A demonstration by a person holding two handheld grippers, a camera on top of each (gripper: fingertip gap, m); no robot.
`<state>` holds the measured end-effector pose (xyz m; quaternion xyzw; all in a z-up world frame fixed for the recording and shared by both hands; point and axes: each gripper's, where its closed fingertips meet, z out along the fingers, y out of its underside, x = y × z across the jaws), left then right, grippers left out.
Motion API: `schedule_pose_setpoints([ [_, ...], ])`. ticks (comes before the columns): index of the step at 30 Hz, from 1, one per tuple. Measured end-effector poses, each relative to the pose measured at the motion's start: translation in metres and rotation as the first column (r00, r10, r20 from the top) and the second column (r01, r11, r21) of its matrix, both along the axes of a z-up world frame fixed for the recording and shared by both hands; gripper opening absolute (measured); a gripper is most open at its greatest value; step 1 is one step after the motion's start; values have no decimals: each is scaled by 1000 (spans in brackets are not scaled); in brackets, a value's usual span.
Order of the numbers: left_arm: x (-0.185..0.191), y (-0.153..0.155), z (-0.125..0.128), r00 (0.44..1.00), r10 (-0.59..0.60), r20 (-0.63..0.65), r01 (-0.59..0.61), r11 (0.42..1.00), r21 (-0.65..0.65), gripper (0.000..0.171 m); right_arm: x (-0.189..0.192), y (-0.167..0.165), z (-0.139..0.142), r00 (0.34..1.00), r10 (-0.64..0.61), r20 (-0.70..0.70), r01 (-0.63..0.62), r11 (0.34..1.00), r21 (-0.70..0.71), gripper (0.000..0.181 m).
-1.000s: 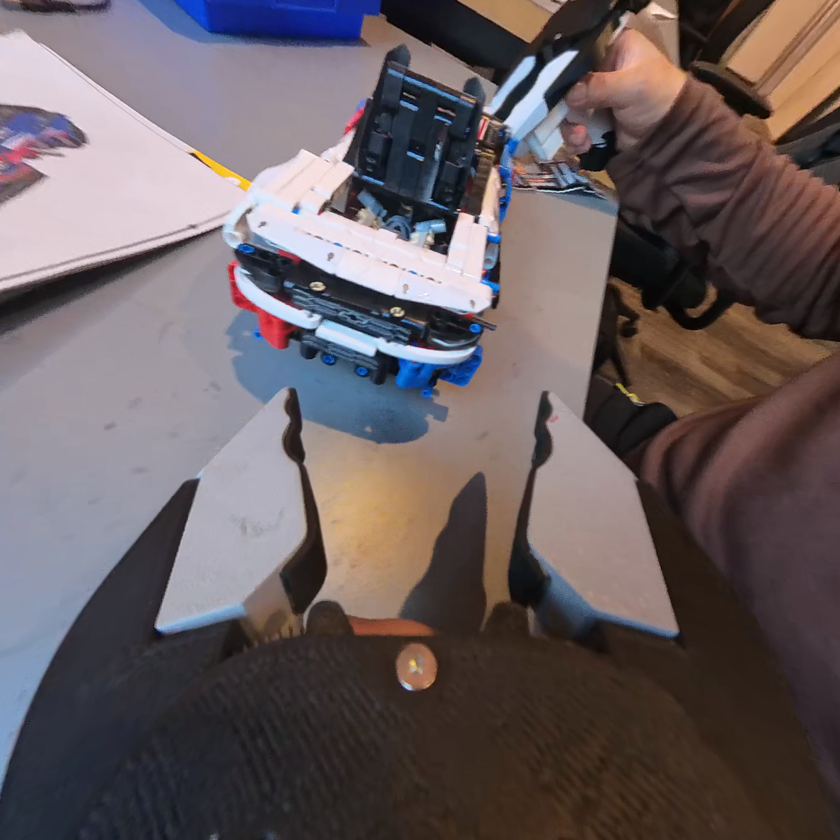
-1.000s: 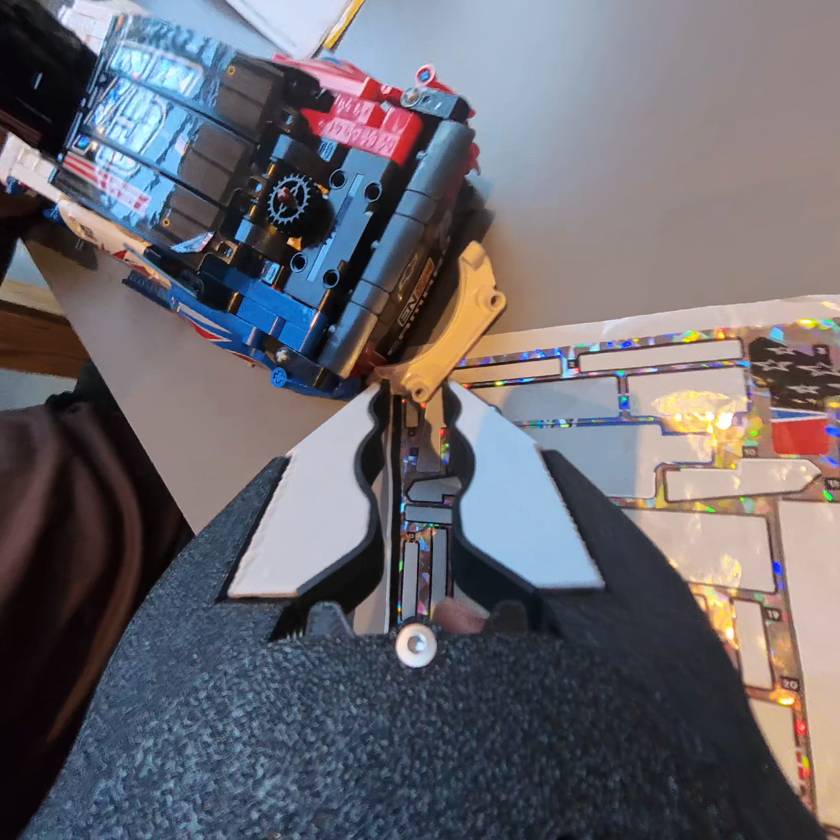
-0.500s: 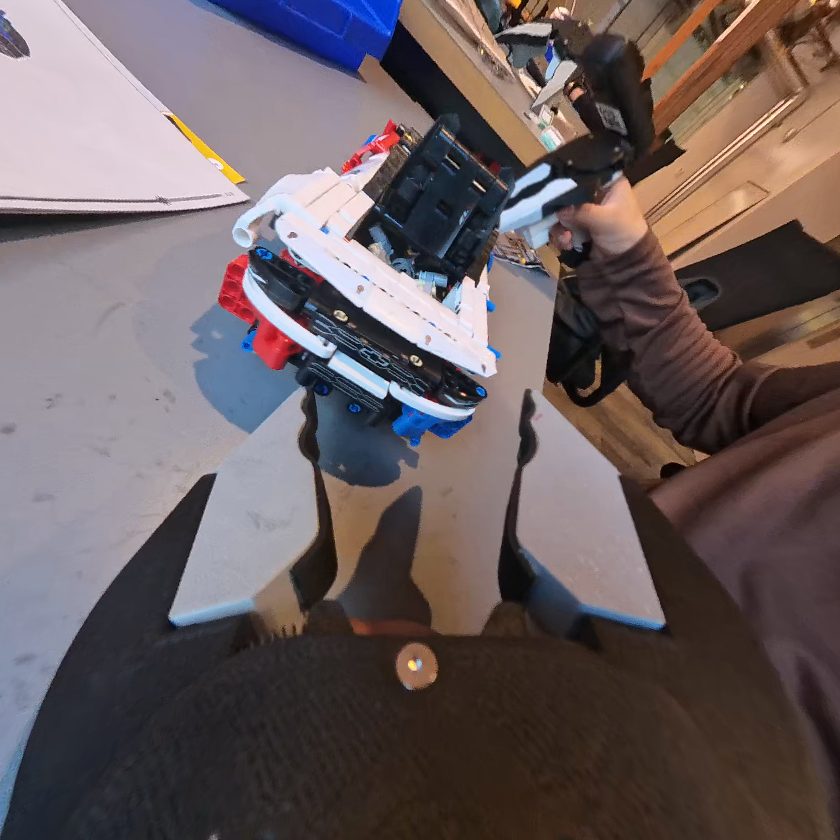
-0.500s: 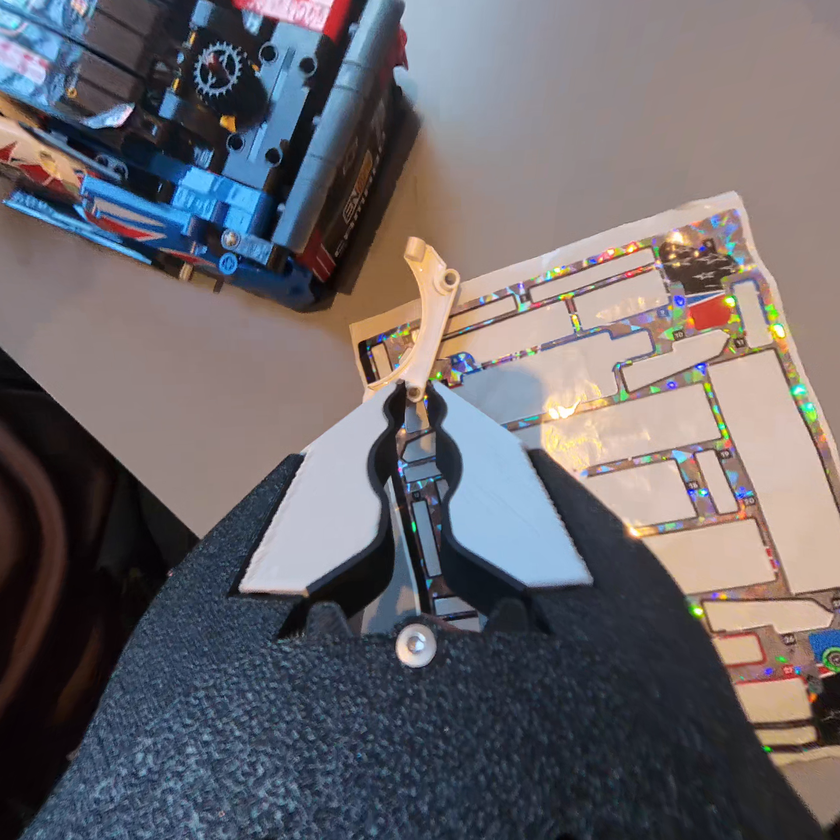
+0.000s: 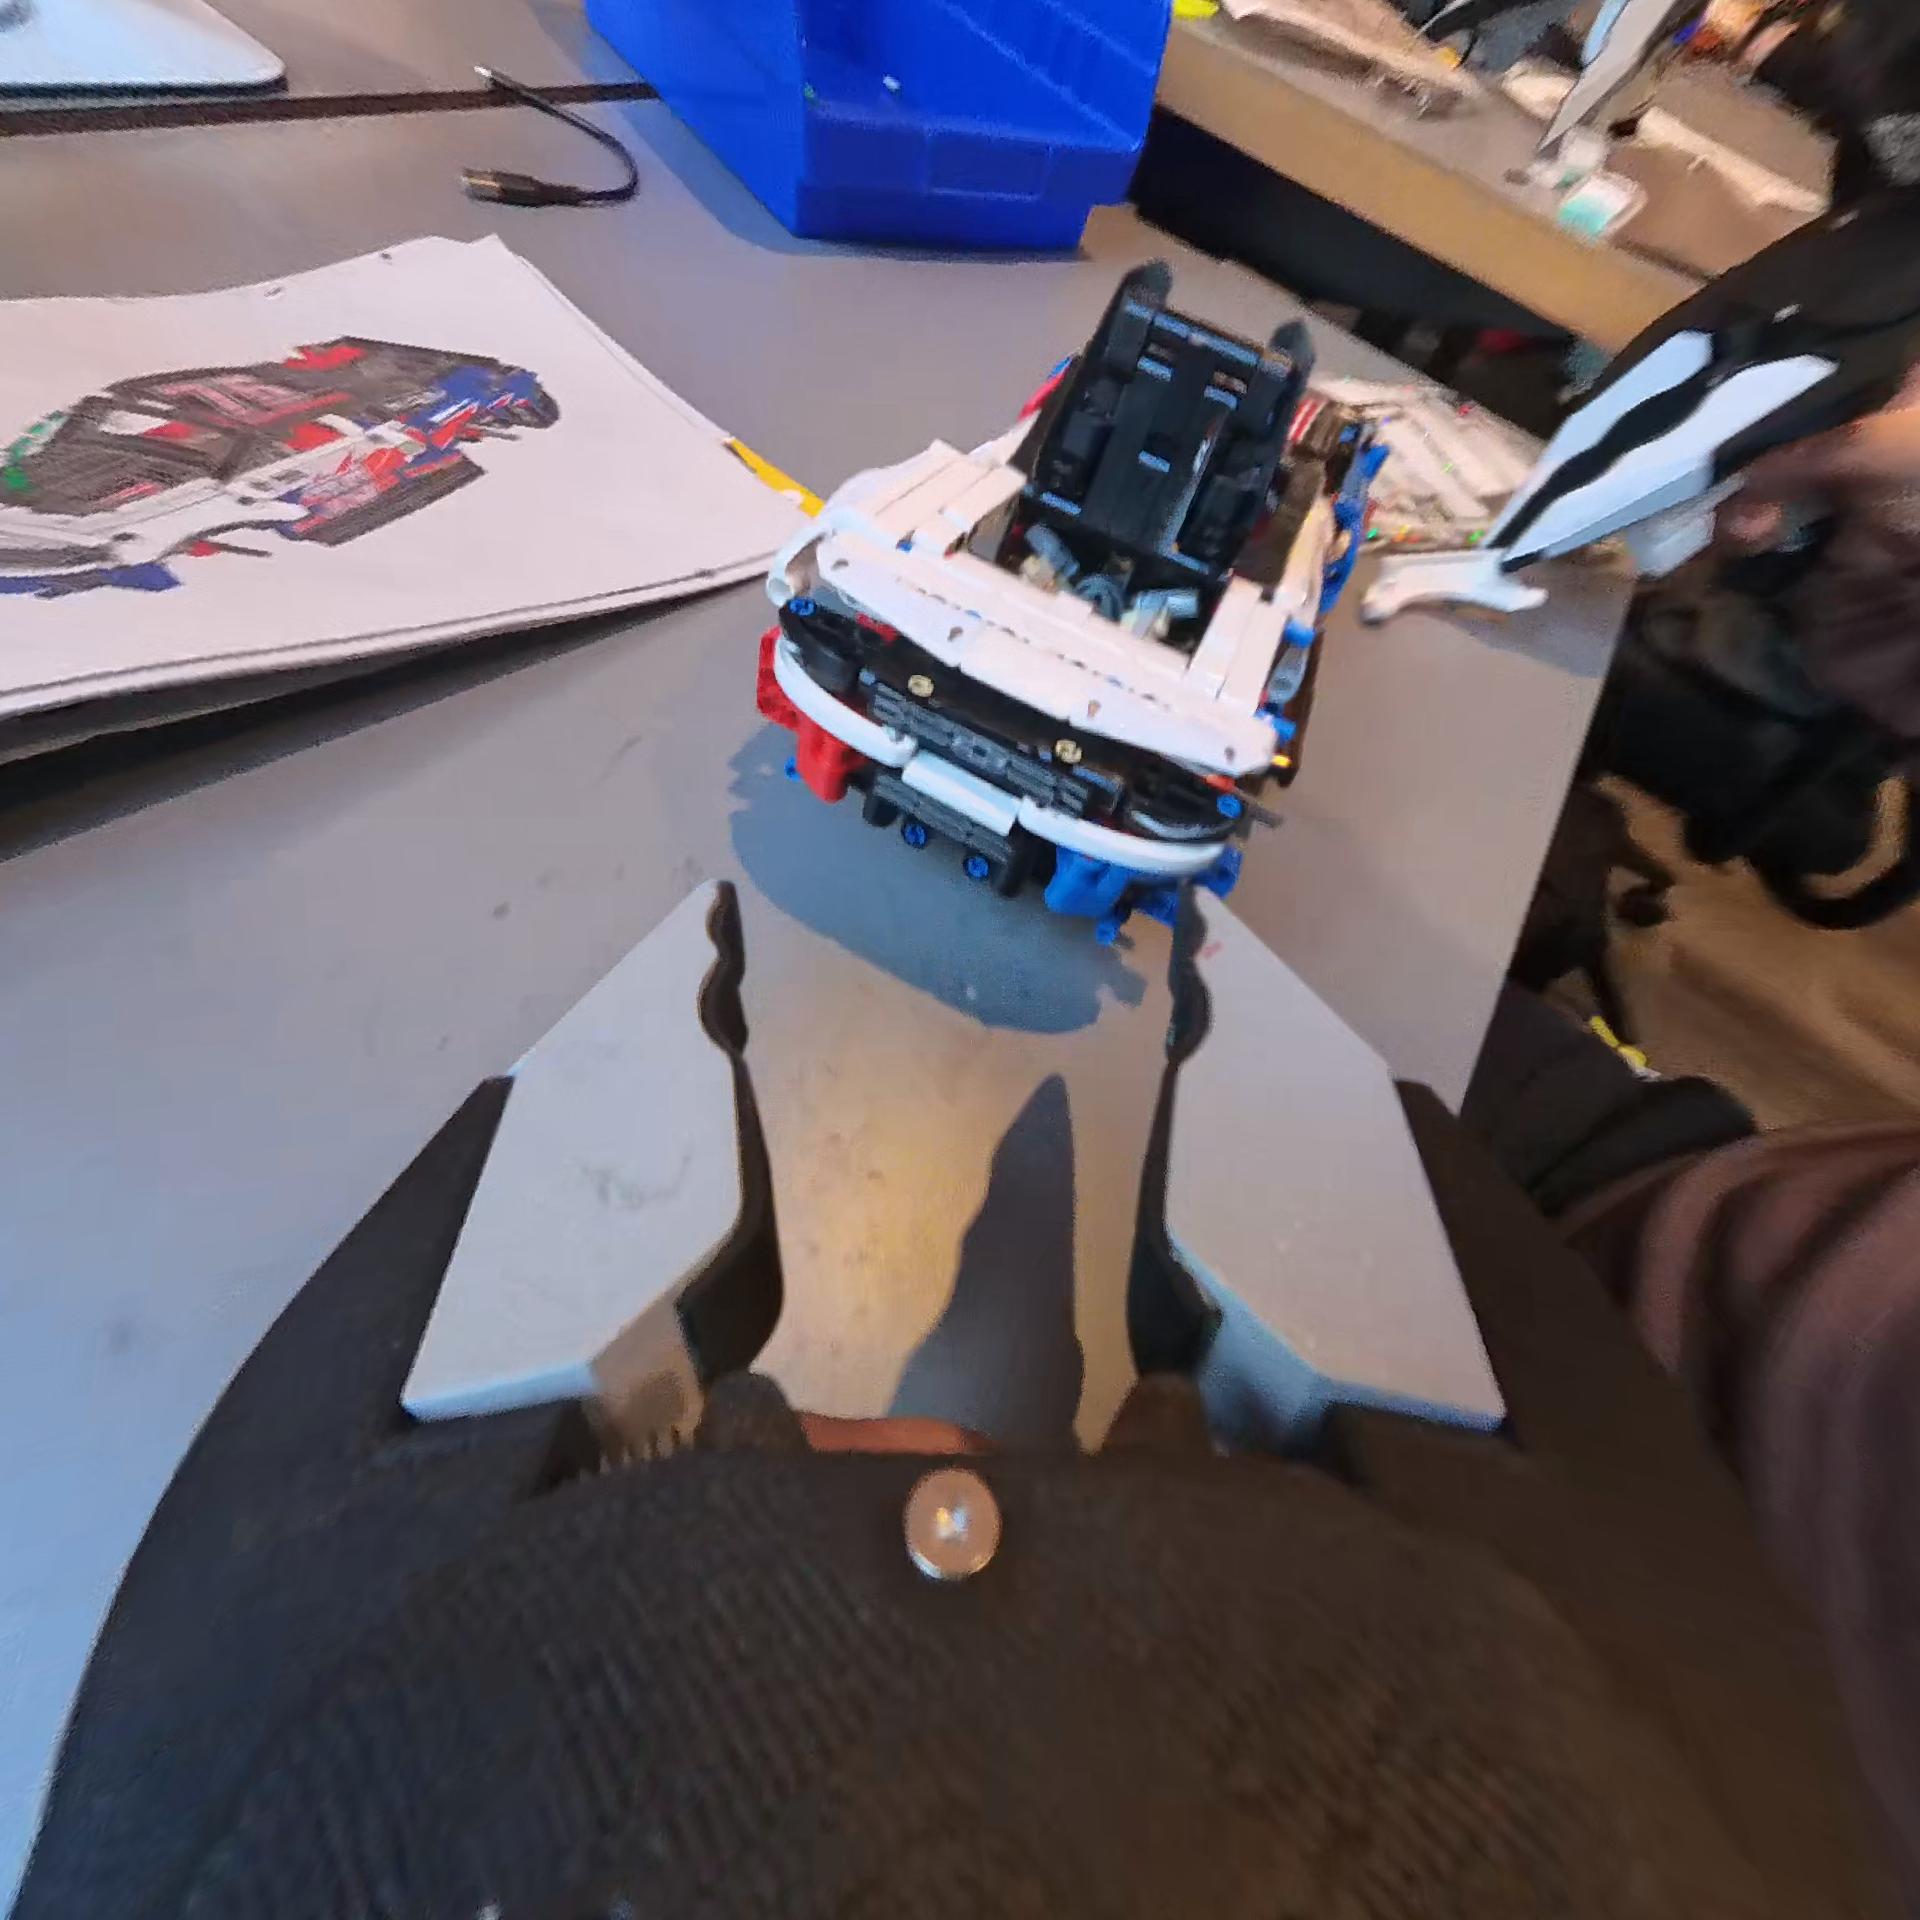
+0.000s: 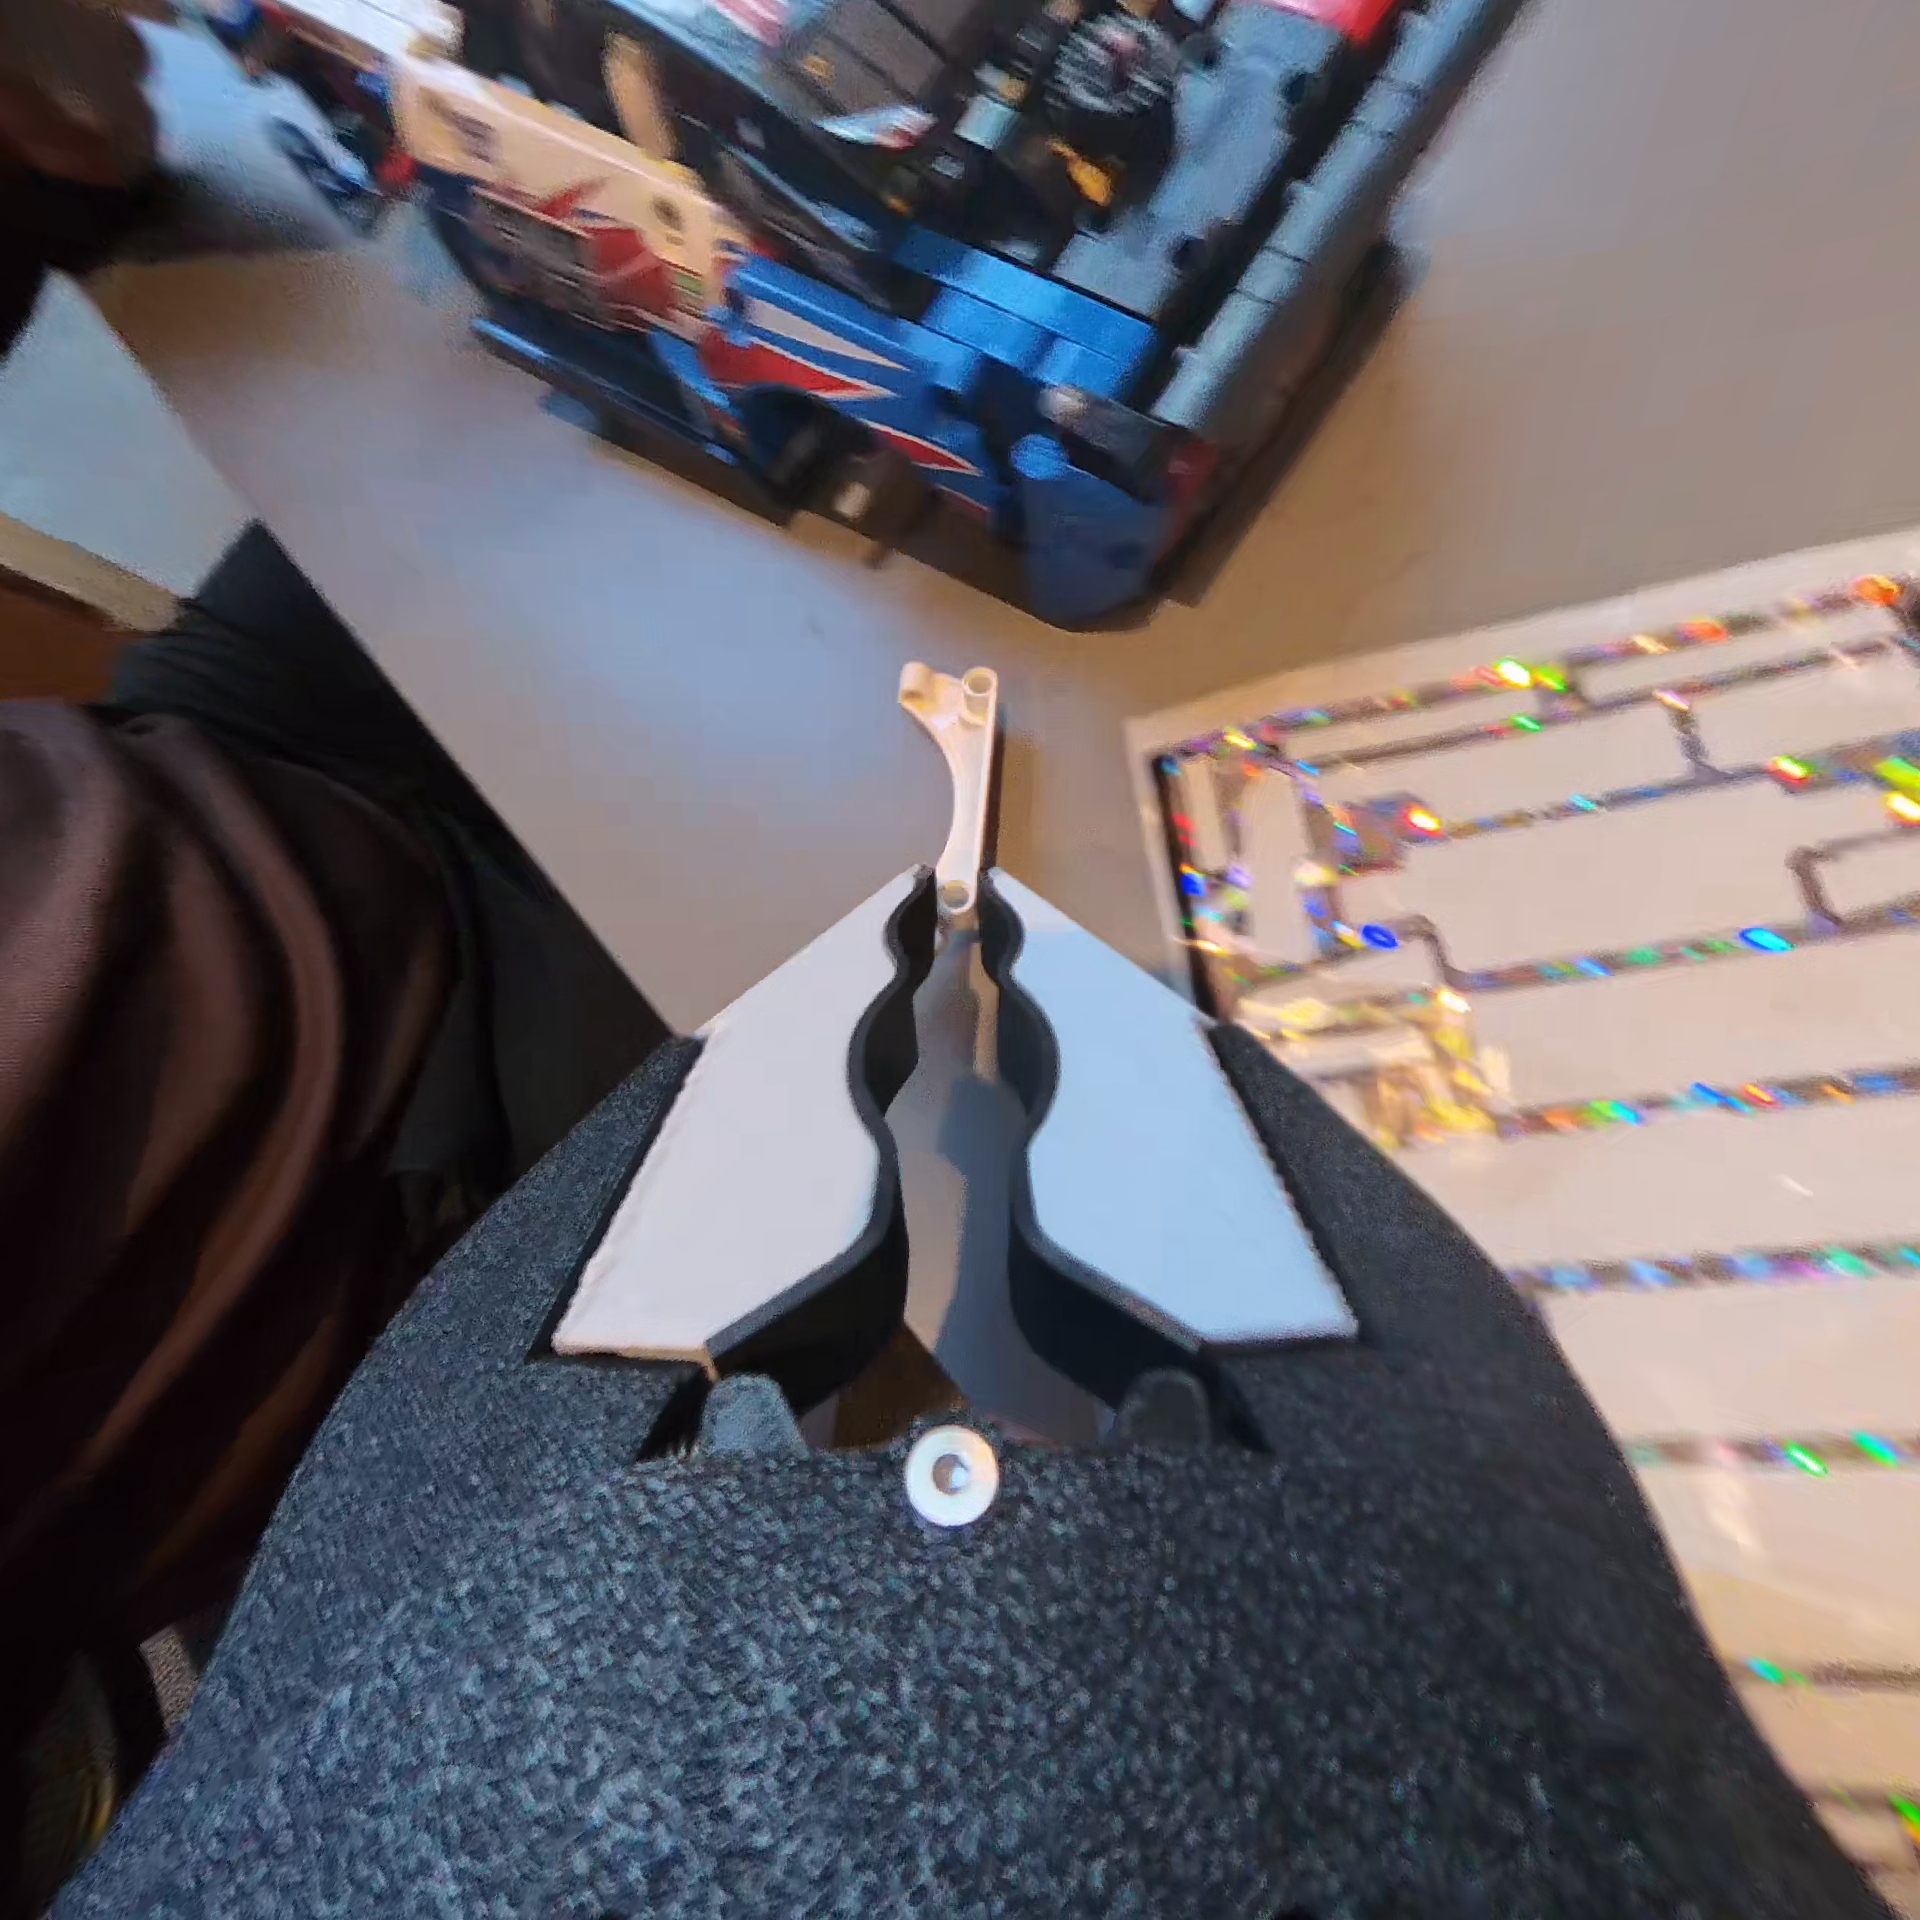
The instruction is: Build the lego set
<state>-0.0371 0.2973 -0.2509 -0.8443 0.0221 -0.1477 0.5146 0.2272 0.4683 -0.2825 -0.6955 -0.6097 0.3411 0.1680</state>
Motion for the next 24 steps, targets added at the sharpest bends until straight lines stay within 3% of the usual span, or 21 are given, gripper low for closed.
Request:
schedule_pose_setpoints([
  [10, 31, -30, 5, 999, 31, -29, -30, 999, 43, 71, -50, -71, 2, 981, 176, -83, -157, 967, 201, 7],
  [16, 86, -39, 2, 994, -104, -26, 105, 994, 31, 58, -76, -107, 16, 944, 295, -149, -203, 873, 444, 7],
  [20, 115, -28, -4, 963, -219, -160, 221, 975, -1, 54, -86, -127, 19, 928, 342, -149, -221, 825, 520, 8],
  [24, 130, -14, -4, 913, -284, -293, 291, 956, -20, 54, -91, -156, 46, 888, 428, -167, -230, 729, 645, 8],
])
